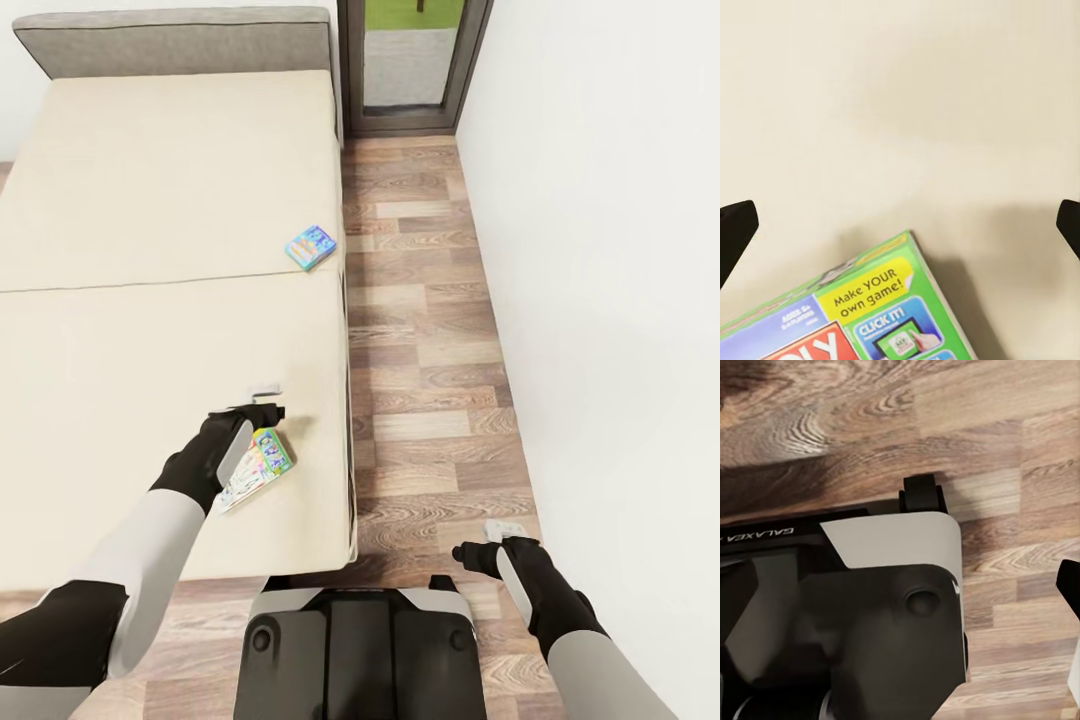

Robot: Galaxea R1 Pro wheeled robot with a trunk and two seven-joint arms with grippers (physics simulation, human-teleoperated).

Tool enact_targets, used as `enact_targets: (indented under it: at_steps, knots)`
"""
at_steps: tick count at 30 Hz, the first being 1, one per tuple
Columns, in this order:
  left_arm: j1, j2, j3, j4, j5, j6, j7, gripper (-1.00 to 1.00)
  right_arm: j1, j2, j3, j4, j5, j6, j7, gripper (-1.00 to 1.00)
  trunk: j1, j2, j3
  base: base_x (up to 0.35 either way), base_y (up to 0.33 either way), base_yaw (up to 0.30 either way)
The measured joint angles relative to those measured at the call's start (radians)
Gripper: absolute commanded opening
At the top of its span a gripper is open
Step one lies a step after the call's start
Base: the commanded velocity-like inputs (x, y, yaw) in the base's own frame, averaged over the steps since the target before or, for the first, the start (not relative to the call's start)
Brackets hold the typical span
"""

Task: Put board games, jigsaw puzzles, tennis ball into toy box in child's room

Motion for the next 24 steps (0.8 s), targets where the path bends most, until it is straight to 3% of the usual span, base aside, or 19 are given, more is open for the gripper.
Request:
enact_targets:
  at_steps: [24]
  knots:
    - [-0.001, -0.001, -0.002, 0.0, -0.002, 0.0, -0.001, 1.0, -0.001, 0.002, 0.005, 0.0, 0.0, 0.007, -0.003, 1.0, 0.0, 0.0, -0.038, 0.0, 0.0, 0.006]
